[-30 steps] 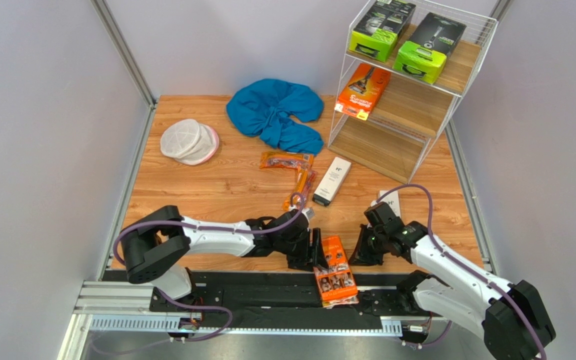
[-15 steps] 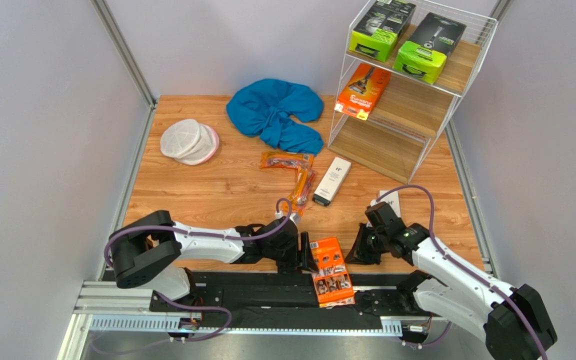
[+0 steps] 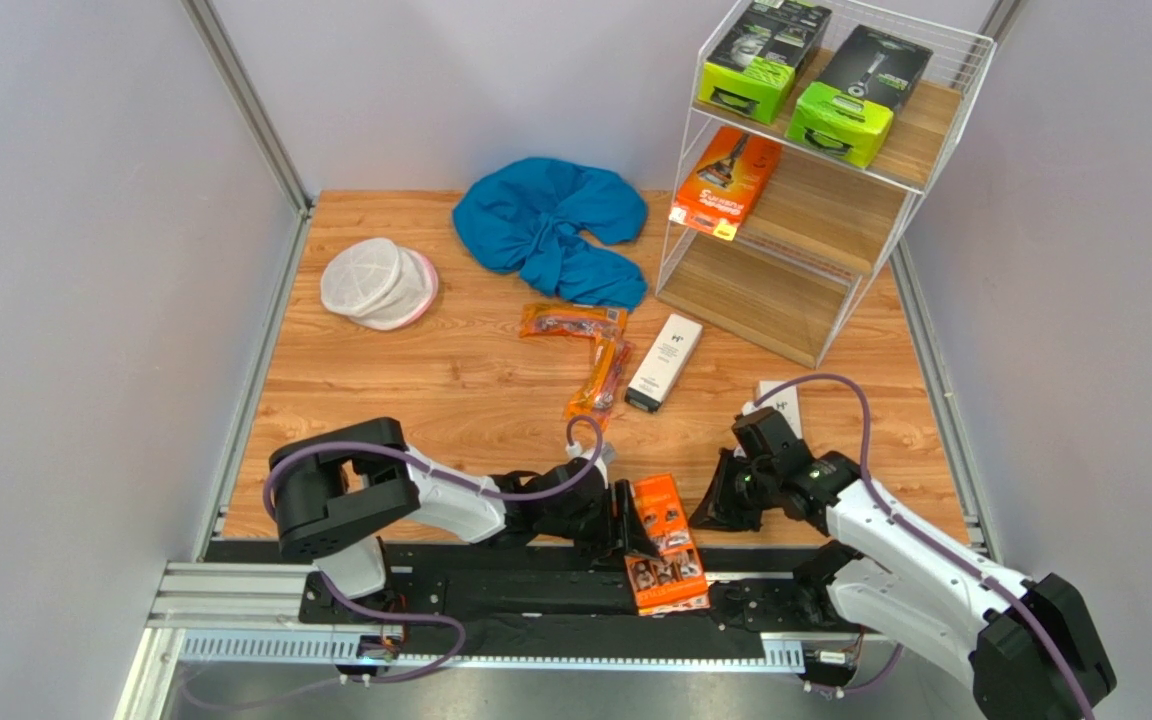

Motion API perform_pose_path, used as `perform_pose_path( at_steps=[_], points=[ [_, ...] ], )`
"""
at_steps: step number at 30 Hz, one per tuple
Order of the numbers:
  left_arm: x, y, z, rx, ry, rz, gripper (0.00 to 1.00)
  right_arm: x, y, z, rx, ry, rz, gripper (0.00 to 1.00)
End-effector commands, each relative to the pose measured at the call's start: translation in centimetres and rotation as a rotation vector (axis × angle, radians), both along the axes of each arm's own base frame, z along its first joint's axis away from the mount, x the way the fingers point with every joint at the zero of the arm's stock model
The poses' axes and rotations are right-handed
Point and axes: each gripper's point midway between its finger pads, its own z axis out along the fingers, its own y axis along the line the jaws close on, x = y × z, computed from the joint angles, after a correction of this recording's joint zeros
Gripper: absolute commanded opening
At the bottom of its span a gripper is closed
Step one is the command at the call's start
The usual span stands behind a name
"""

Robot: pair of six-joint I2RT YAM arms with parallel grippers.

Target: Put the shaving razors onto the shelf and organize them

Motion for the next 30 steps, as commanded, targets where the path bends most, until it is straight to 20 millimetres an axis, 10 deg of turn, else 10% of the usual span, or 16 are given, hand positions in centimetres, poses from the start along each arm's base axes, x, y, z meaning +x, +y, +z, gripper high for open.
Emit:
perform_pose_path(
  at_steps=[1, 9, 16, 19, 22, 25, 30],
  points=[
    [1.5, -0.6, 0.5, -0.062, -0.097, 0.082, 0.55, 0.0, 1.0, 0.5, 0.056, -0.008, 0.014, 0.00],
    [2.5, 0.2, 3.6, -0.134, -0.214, 0.114, 0.07, 0.5, 1.3, 1.6, 0.092, -0.048, 0.010, 0.00],
    [3.7, 1.6, 8.6, -0.116, -0.360, 0.102, 0.00, 2.1, 1.1, 4.7, 0.085, -0.156, -0.019, 0.04],
    [4.9, 3.0, 10.9, -0.080, -0.424, 0.116, 0.00, 2.6, 0.8, 6.6, 0.090, -0.210, -0.027, 0.16],
    [6.6, 5.0, 12.1, -0.051, -0.444, 0.137, 0.00, 2.7, 0.4, 8.7, 0.117, -0.288, -0.043, 0.57],
    [8.3, 6.7, 12.8, -0.043, -0.457, 0.145, 0.00, 2.8, 0.3, 11.7, 0.210, -0.420, -0.061, 0.73],
    [10.2, 7.1, 15.5, -0.149, -0.507, 0.090, 0.00, 2.3, 1.7, 15.9, 0.446, -0.591, -0.040, 0.81]
  ],
)
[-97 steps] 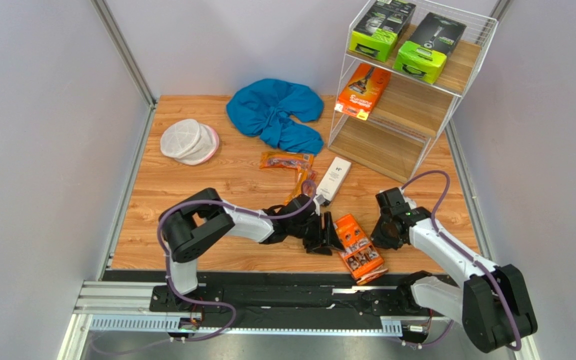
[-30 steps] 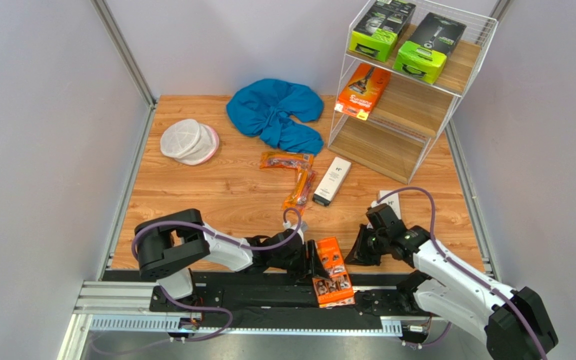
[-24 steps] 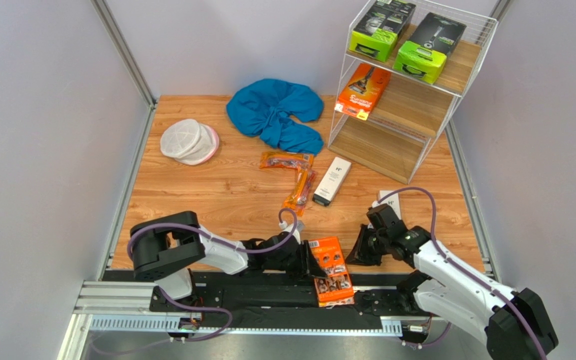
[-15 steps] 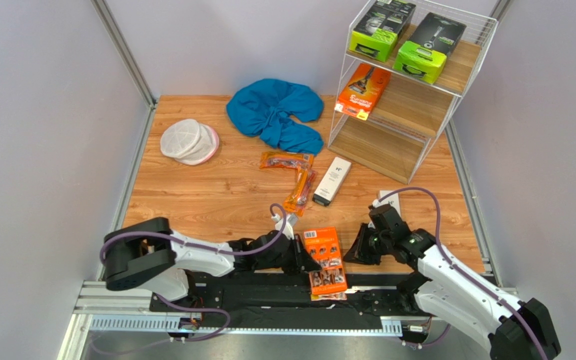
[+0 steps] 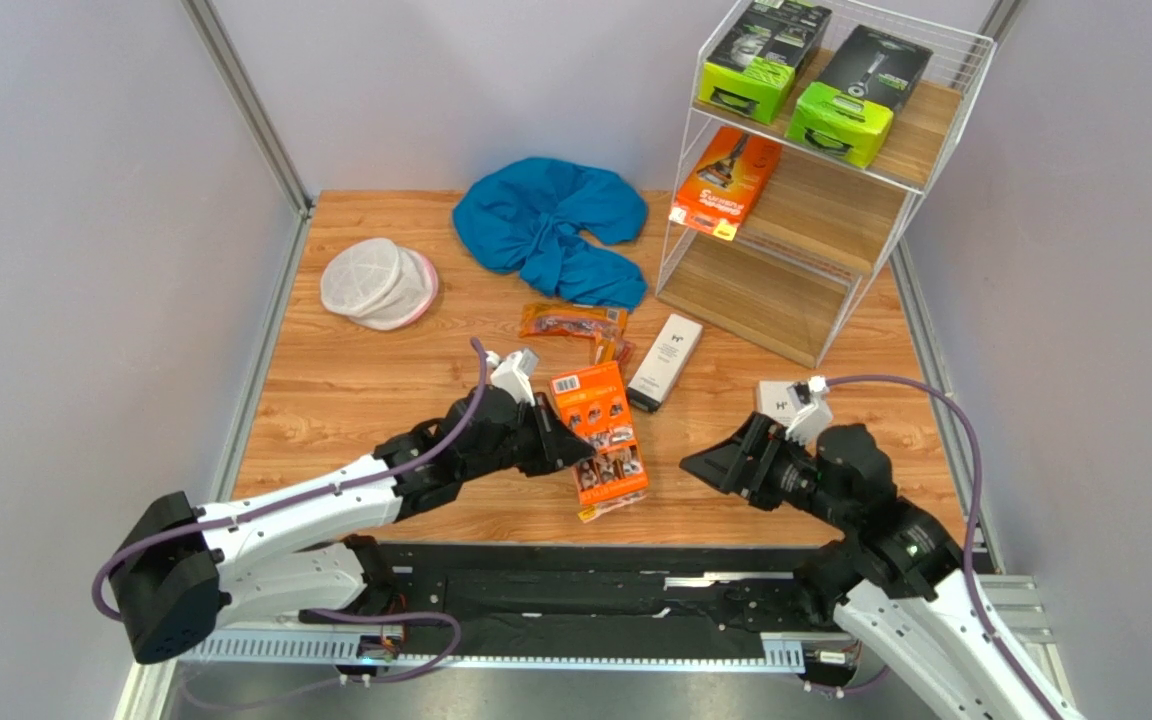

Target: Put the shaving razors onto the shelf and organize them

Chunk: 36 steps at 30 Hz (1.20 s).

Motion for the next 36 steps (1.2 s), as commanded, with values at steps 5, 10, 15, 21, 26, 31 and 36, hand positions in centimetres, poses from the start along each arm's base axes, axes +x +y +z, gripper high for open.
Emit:
perform_pose_path(
  at_steps=[5, 10, 15, 21, 26, 31, 36],
  points=[
    [0.3, -1.9, 6.2, -0.151, -0.161, -0.234, 0.00, -0.8, 3.3, 4.0, 0.304, -0.117, 0.129, 0.80],
    [0.8, -2.6, 8.2, -0.228, -0.185, -0.239, 0.00, -0.7, 3.5, 4.2, 0.319, -0.118, 0.130, 0.76],
    [0.7, -3.4, 8.2, -0.298, -0.139, -0.248, 0.00, -0.4, 3.9, 5.2, 0.377, -0.140, 0.127, 0.72],
    [1.5, -3.9, 8.8, -0.371, -0.129, -0.207, 0.00, -0.3, 4.6, 5.8, 0.468, -0.154, 0.146, 0.64],
    [2.5, -4.0, 9.5, -0.413, -0.125, -0.154, 0.00, -0.2, 4.4, 6.2, 0.479, -0.175, 0.131, 0.62],
    [2.9, -5.2, 10.0, -0.474, -0.104, -0.172, 0.00, 0.1, 4.3, 5.8, 0.484, -0.175, 0.113, 0.60],
    [2.8, -5.6, 10.0, -0.519, -0.086, -0.182, 0.00, 0.5, 4.3, 5.2, 0.481, -0.163, 0.089, 0.57]
  ],
)
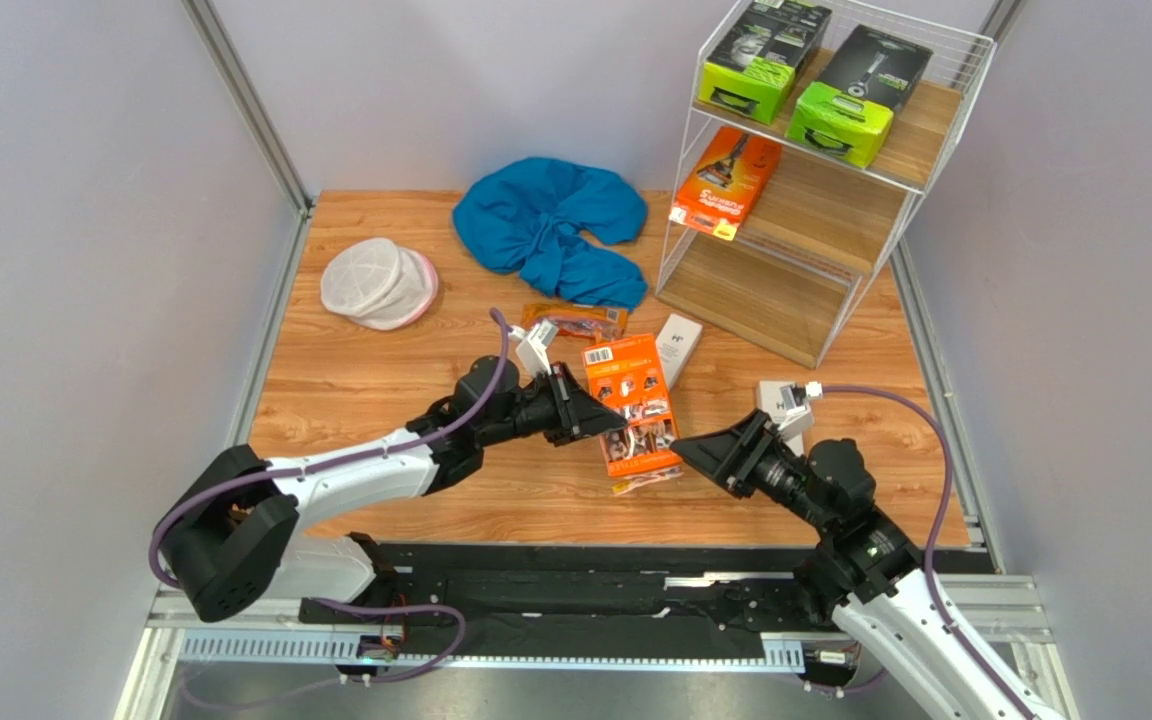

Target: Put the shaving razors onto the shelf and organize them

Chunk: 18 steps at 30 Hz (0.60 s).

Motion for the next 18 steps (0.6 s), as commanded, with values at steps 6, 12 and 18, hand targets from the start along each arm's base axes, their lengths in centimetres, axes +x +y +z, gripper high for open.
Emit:
perform_pose_path(
  at_steps=[6, 12, 18],
  points=[
    [-0.7, -1.2, 8.2, -0.228, -0.123, -0.041, 0.00, -1.6, 1.0, 2.5, 0.053, -0.031, 0.091, 0.54],
    [-1.3, -1.1, 8.9, -0.247, -0.128, -0.059, 0.00, -1.4, 0.7, 2.3, 0.050, -0.033, 0.071, 0.55],
    [-1.6, -1.0, 9.2, -0.260, -0.131, -0.076, 0.00, -1.5, 0.8, 1.8, 0.024, -0.022, 0.085, 0.59]
  ],
)
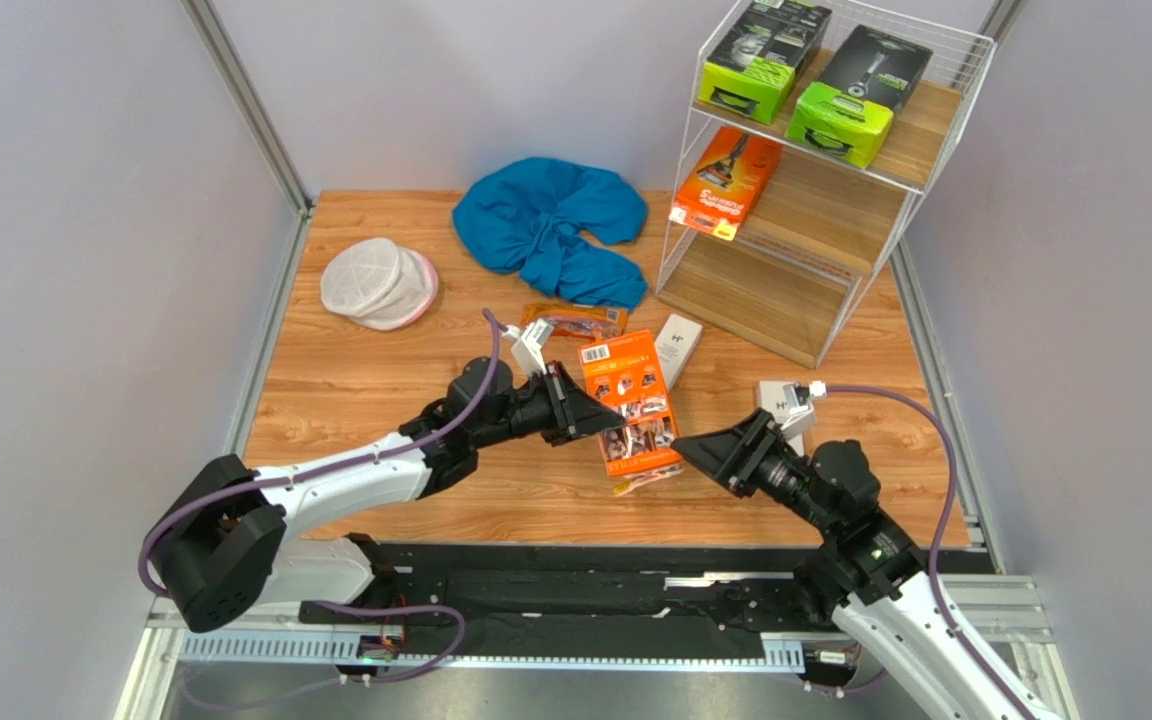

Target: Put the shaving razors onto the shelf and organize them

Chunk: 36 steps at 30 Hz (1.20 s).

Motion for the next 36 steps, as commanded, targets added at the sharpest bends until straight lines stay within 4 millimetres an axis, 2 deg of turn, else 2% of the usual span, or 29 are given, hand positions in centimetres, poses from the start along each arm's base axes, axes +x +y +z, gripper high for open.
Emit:
perform_pose_path(
  at_steps=[1, 4, 5, 12, 17, 22, 26, 29, 30, 31, 32, 33, 35, 36],
  points=[
    [-1.4, -1.3, 8.3, -0.231, -0.131, -0.080, 0.00, -1.6, 1.0, 1.0, 0.014, 0.002, 0.096, 0.61],
    [-1.7, -1.1, 8.8, -0.231, -0.140, -0.085, 0.00, -1.4, 0.6, 0.8, -0.017, 0.010, 0.075, 0.65],
    [-1.7, -1.0, 9.0, -0.224, -0.153, -0.086, 0.00, -1.5, 0.3, 0.1, -0.054, 0.026, 0.071, 0.65],
    [-2.1, 0.0, 9.1, -0.174, -0.163, -0.072, 0.00, -1.4, -0.9, -0.2, -0.092, 0.044, 0.009, 0.66],
    [-2.4, -0.2, 8.9, -0.189, -0.154, -0.090, 0.00, -1.4, -0.2, 0.6, -0.029, 0.009, 0.034, 0.65],
    [-2.2, -0.7, 9.3, -0.228, -0.158, -0.097, 0.00, -1.6, 0.7, 2.1, 0.045, -0.045, 0.082, 0.58],
    [-1.7, -1.4, 9.6, -0.261, -0.148, -0.101, 0.00, -1.8, 1.0, 2.5, 0.049, -0.060, 0.105, 0.52],
    [-1.7, -2.2, 9.4, -0.274, -0.142, -0.125, 0.00, -1.9, 1.0, 2.6, 0.044, -0.062, 0.110, 0.46],
    [-1.8, -2.4, 9.1, -0.268, -0.134, -0.127, 0.00, -1.9, 1.1, 2.6, 0.047, -0.063, 0.113, 0.40],
    [-1.8, -2.5, 9.1, -0.268, -0.135, -0.124, 0.00, -1.8, 1.1, 2.4, 0.044, -0.054, 0.113, 0.28],
    [-1.7, -2.5, 8.9, -0.265, -0.135, -0.118, 0.00, -1.9, 1.1, 2.4, 0.043, -0.052, 0.117, 0.23],
    [-1.7, -2.4, 8.9, -0.265, -0.136, -0.115, 0.00, -1.9, 1.1, 2.4, 0.043, -0.051, 0.117, 0.12],
    [-1.7, -2.3, 8.3, -0.236, -0.129, -0.109, 0.00, -1.9, 1.1, 2.1, 0.037, -0.042, 0.115, 0.07],
    [-1.7, -2.1, 8.3, -0.222, -0.136, -0.108, 0.04, -1.9, 1.1, 2.1, 0.038, -0.042, 0.112, 0.04]
  ],
)
